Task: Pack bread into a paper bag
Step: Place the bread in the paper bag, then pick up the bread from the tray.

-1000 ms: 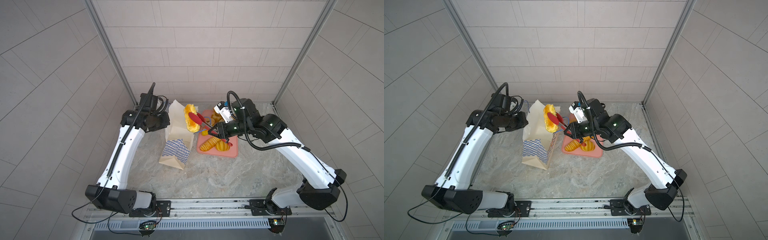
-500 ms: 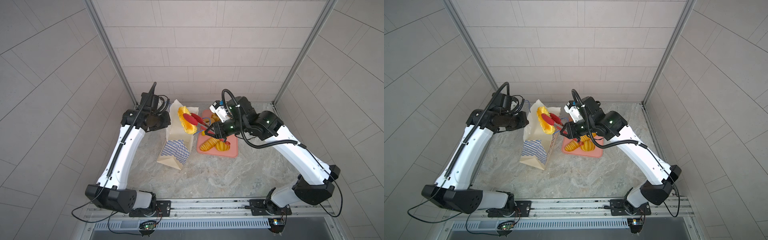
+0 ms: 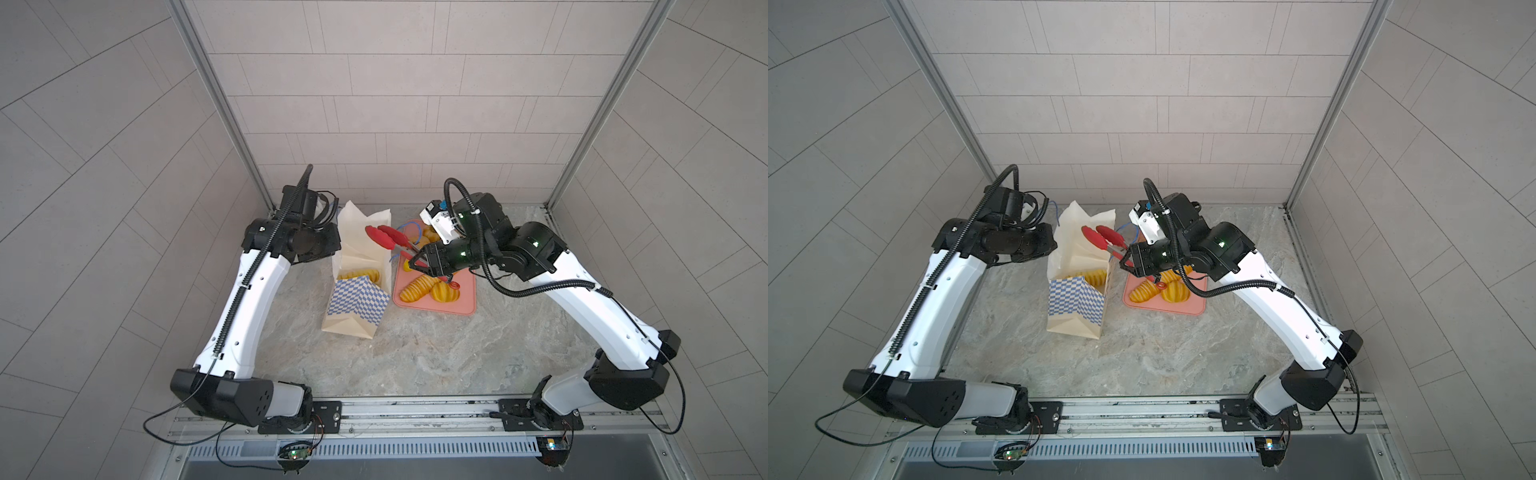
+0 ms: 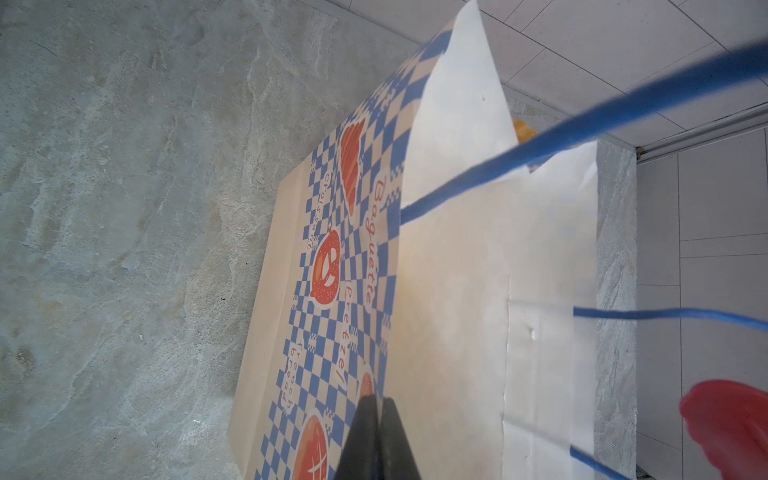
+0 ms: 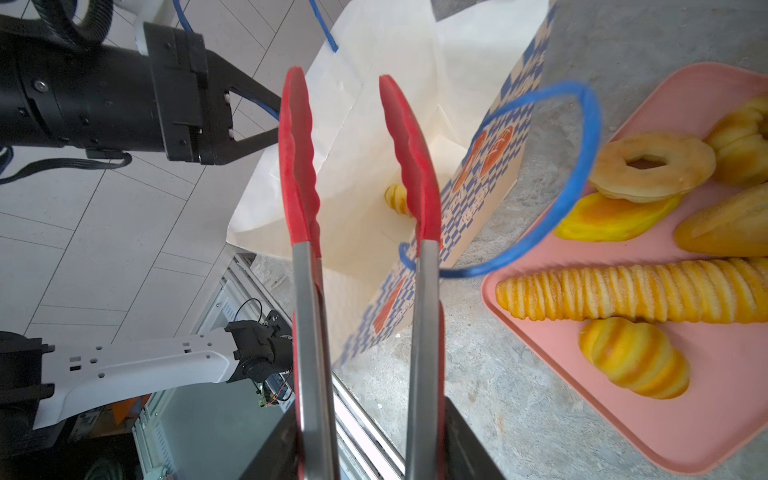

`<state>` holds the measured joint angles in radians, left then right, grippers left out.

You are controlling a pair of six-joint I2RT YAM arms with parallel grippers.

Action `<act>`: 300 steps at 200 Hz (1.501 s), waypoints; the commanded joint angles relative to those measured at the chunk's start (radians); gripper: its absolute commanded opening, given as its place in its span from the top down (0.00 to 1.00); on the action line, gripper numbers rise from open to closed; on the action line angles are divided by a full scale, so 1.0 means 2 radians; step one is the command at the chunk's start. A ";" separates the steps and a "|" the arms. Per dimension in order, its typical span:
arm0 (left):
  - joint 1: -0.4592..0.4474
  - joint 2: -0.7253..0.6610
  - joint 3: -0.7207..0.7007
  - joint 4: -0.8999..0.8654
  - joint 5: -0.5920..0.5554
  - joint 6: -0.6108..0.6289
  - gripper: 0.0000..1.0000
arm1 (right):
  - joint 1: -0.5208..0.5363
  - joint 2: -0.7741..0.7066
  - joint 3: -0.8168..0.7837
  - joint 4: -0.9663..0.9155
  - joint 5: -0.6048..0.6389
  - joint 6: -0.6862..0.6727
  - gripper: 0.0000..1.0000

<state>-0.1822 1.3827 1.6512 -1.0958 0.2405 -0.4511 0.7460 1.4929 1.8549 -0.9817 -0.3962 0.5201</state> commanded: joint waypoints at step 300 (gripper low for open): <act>-0.002 -0.001 -0.010 0.007 -0.006 -0.001 1.00 | -0.274 -0.158 -0.236 -0.012 0.034 0.058 0.58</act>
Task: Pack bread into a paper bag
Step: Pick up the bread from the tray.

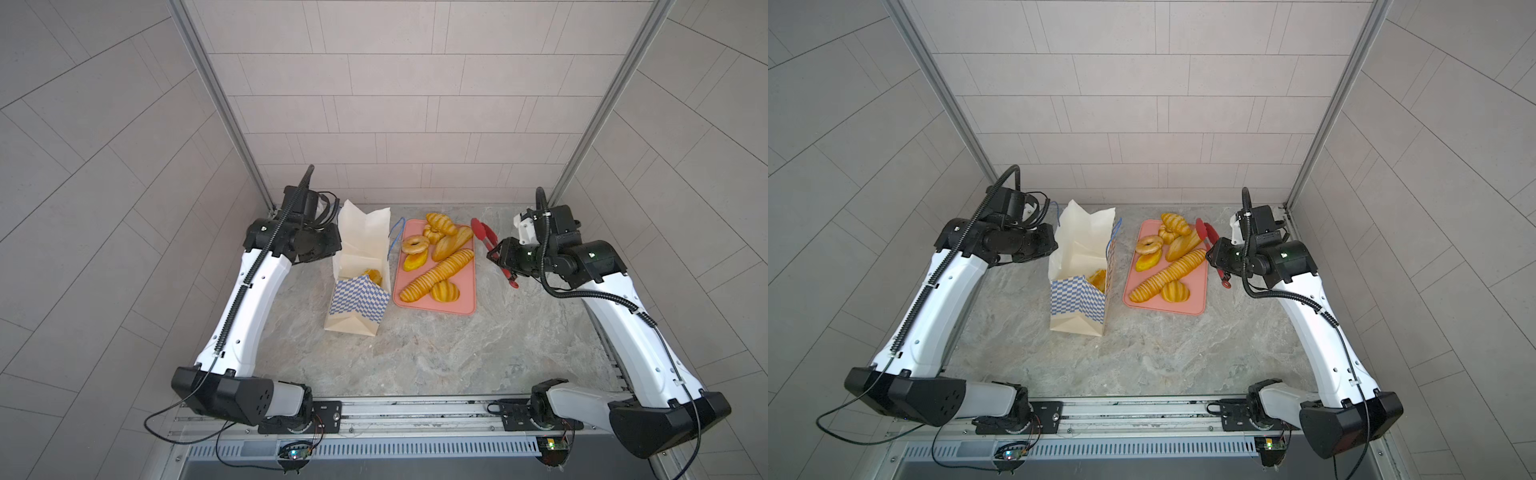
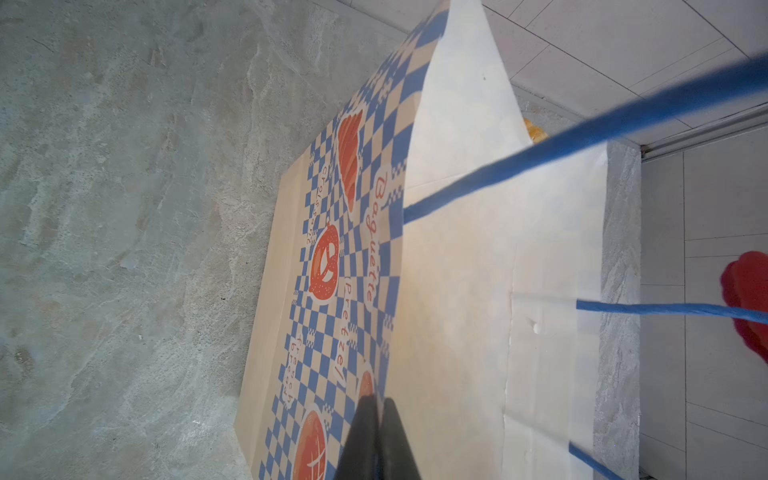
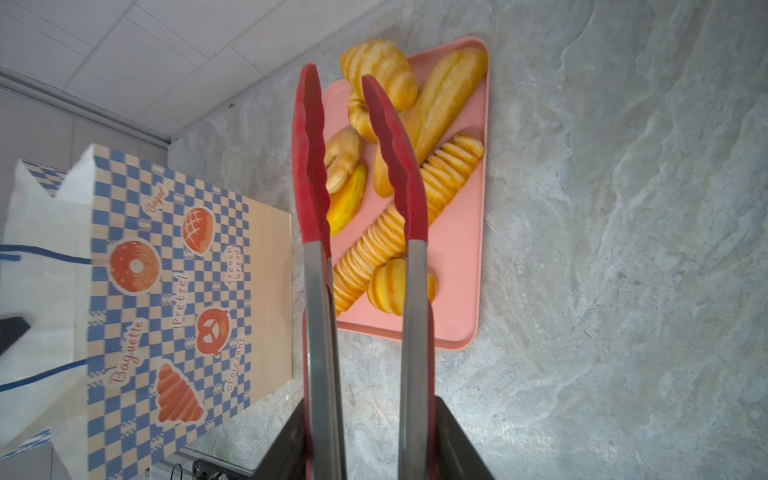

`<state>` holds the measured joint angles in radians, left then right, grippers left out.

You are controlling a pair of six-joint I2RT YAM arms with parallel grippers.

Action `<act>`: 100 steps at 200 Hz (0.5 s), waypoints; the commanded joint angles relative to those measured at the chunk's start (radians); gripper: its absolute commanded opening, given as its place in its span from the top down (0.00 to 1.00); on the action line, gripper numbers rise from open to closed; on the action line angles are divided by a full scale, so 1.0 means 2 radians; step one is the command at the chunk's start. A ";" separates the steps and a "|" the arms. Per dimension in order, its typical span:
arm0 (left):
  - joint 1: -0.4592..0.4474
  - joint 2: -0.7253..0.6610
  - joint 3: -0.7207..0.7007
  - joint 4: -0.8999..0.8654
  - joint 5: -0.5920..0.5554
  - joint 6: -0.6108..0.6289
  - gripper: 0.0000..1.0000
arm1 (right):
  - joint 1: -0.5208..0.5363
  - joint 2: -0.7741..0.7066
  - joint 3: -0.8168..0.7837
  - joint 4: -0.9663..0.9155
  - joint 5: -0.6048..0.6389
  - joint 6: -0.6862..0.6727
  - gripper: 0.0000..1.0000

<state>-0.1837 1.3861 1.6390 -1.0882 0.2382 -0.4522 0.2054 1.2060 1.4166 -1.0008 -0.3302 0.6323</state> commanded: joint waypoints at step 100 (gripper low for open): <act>-0.002 -0.008 -0.017 0.008 0.000 -0.002 1.00 | 0.008 -0.011 -0.147 0.008 -0.023 0.002 0.57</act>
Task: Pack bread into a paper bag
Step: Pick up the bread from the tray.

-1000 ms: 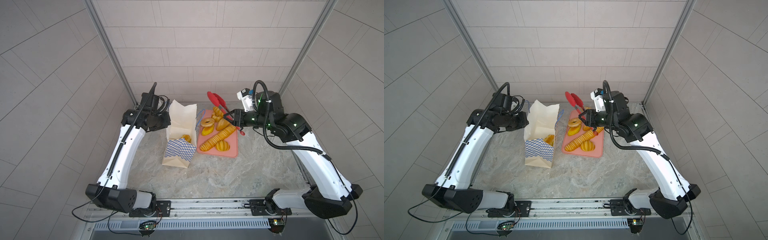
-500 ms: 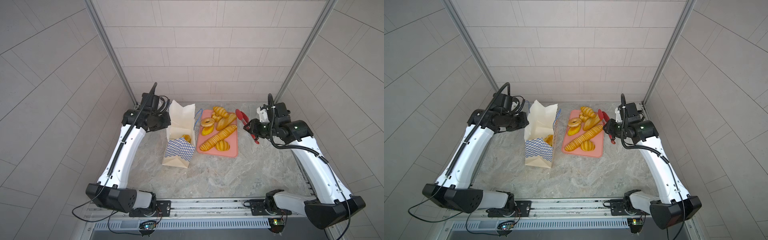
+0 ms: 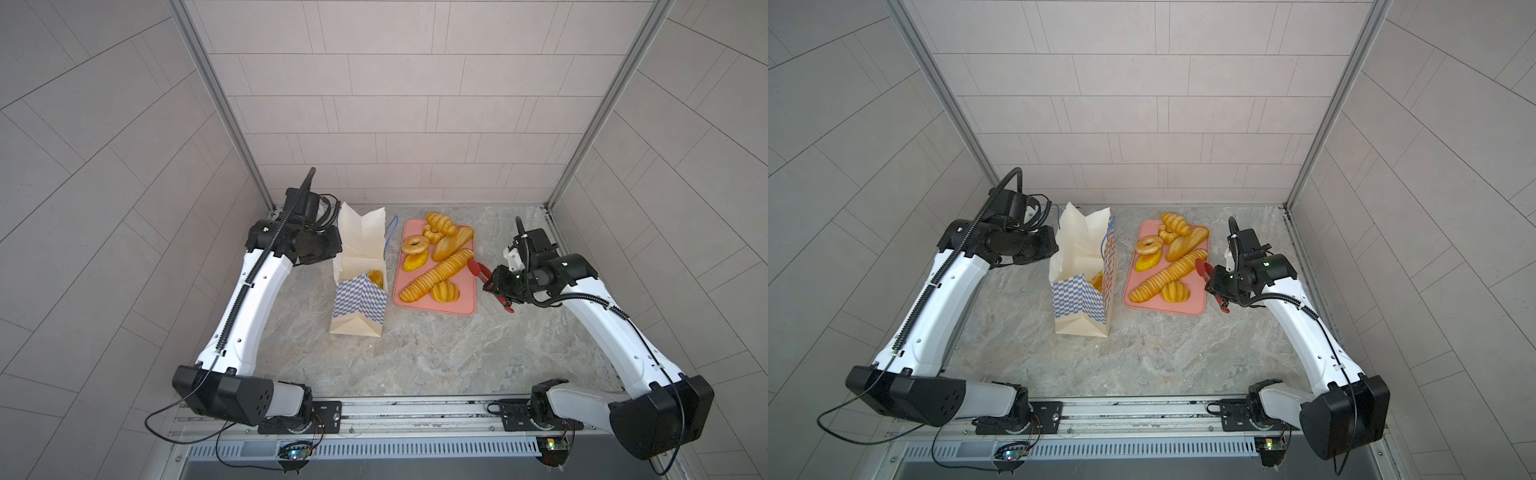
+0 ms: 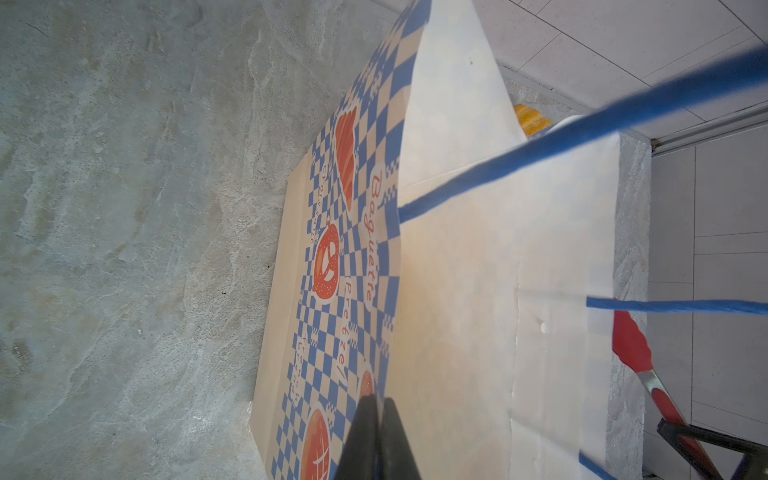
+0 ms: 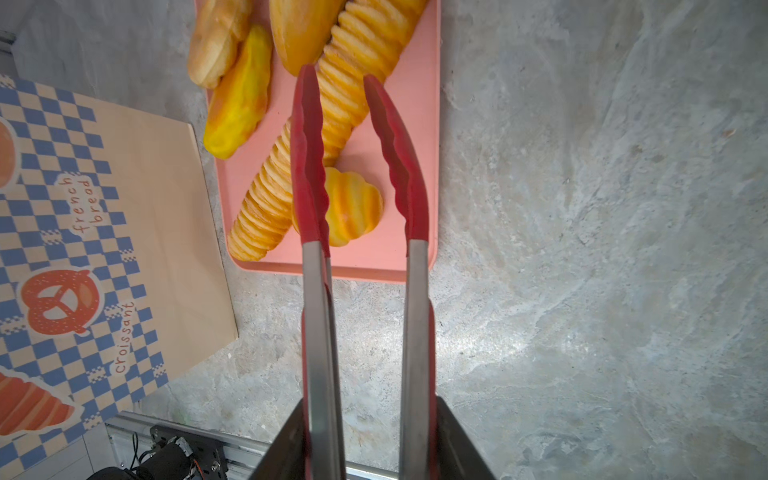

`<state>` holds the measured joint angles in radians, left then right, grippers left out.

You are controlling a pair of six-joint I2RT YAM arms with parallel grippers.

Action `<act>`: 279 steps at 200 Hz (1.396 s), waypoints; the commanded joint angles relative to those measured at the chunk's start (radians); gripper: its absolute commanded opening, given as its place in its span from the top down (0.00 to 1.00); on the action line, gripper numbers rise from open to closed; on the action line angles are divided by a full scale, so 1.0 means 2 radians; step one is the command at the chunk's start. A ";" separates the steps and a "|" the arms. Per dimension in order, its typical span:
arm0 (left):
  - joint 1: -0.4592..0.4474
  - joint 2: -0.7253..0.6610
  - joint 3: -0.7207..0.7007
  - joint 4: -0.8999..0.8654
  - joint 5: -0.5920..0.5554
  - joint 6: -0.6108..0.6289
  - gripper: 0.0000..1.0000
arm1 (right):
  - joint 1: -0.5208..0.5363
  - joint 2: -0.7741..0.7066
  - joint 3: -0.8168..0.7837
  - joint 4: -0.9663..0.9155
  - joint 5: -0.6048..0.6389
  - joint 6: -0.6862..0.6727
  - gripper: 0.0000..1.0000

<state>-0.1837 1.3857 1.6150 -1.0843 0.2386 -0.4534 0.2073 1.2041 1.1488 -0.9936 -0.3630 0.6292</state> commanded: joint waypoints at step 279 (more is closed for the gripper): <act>-0.001 -0.001 -0.013 0.015 0.005 -0.001 1.00 | 0.107 0.056 0.005 0.009 0.039 0.009 0.40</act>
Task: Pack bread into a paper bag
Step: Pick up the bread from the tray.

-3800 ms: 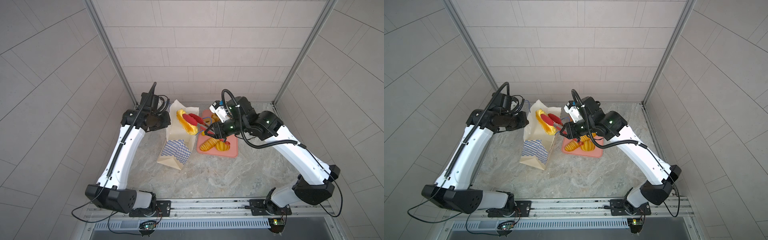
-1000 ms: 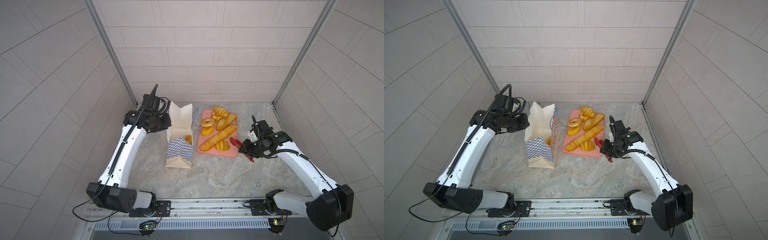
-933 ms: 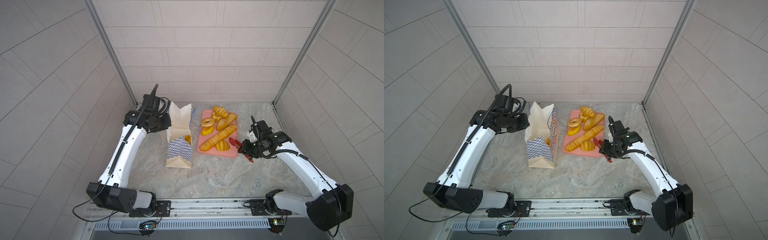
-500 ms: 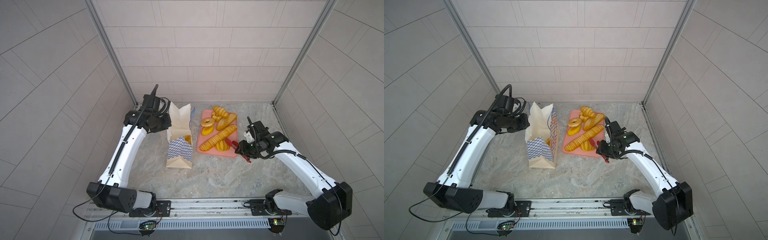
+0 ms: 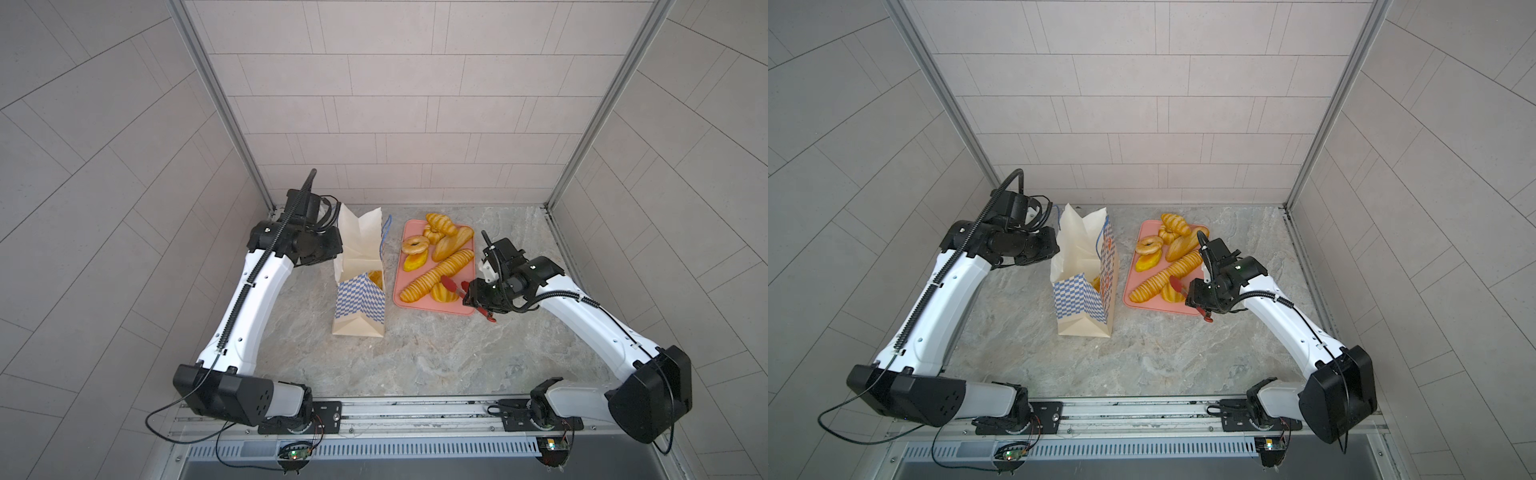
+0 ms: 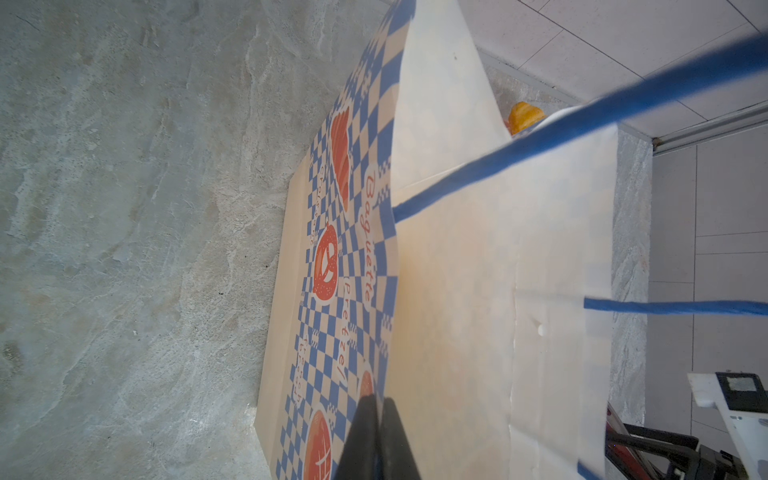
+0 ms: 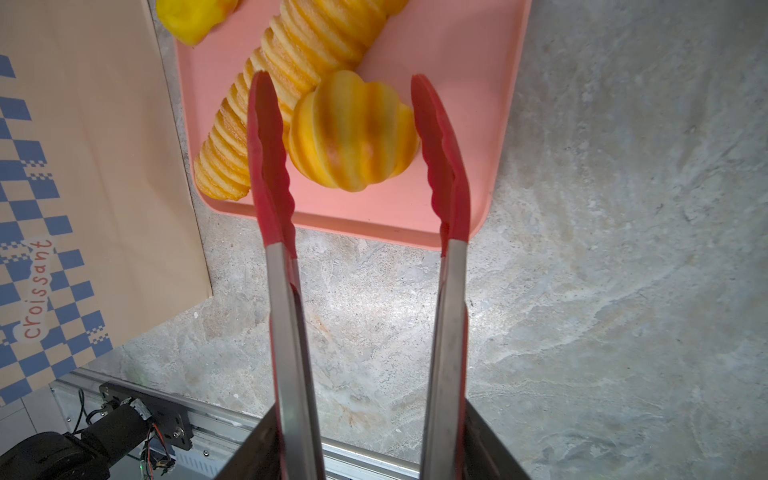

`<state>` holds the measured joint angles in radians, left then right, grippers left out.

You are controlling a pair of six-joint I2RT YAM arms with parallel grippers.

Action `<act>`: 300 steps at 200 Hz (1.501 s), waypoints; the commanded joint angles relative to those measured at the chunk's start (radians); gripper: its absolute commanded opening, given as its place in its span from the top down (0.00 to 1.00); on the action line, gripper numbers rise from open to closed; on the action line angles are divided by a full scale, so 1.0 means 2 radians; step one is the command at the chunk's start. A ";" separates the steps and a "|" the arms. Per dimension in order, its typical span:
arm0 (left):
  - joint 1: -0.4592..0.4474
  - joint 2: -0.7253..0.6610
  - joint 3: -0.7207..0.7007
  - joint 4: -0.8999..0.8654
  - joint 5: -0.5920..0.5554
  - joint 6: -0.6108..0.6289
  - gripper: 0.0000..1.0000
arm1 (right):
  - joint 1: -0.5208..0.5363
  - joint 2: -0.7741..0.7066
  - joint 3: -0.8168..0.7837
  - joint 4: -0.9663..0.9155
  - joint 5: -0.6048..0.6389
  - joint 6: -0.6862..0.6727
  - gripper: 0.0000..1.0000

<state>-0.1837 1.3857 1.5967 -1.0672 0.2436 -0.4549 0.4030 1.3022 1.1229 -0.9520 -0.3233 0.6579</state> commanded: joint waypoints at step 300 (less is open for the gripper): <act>0.000 0.004 -0.003 0.007 0.006 0.002 1.00 | 0.027 0.068 0.061 -0.034 0.052 -0.021 0.52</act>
<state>-0.1837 1.3861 1.5963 -1.0664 0.2470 -0.4545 0.4641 1.4750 1.2194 -0.9997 -0.2459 0.6029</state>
